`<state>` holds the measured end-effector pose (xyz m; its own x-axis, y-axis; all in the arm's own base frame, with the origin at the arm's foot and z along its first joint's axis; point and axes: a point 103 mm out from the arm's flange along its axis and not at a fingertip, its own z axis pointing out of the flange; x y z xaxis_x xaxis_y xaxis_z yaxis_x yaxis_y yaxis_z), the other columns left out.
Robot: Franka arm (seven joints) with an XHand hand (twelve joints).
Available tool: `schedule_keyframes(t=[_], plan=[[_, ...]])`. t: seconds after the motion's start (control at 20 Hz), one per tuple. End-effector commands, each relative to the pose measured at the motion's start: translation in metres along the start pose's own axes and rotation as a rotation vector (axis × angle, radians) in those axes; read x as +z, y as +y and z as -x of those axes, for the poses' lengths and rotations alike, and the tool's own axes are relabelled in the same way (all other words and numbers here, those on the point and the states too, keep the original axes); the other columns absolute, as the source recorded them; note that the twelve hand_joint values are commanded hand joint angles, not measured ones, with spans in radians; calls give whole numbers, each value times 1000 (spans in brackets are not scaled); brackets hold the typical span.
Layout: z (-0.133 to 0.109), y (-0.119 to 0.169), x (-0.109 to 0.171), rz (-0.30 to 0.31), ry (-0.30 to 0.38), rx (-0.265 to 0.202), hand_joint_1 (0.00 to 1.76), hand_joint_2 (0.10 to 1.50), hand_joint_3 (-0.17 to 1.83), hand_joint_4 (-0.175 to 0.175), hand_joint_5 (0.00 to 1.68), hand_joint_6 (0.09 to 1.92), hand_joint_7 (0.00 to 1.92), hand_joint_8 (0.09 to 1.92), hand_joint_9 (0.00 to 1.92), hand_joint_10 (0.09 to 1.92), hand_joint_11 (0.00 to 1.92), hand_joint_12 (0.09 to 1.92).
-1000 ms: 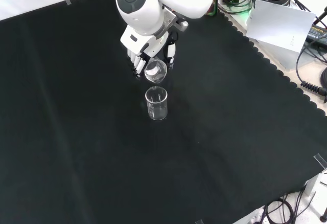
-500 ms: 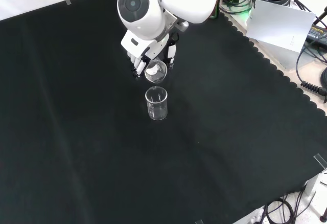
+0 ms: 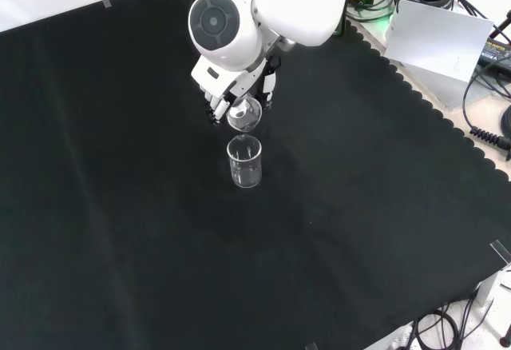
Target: Pour the water from the handheld beaker into the one on the table.
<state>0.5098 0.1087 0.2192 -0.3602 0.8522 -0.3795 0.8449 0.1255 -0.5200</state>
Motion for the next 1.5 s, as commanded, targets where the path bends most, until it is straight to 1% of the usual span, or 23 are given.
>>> schedule_keyframes(t=[0.05,0.6,1.0,1.5], plan=[[-3,1,-1,-11,-24,5,1276,1114,-175,-75,1049,868,1261,727,1213,998,1062,818],[-3,2,-3,-36,-66,17,1276,1115,-175,-77,1046,873,1260,727,1213,998,1064,817],[-8,3,-7,-48,-92,19,1276,1115,-175,-77,1044,875,1259,729,1214,998,1065,816],[-13,4,-10,-82,-126,25,1277,1116,-175,-80,1044,872,1257,735,1214,998,1066,815]])
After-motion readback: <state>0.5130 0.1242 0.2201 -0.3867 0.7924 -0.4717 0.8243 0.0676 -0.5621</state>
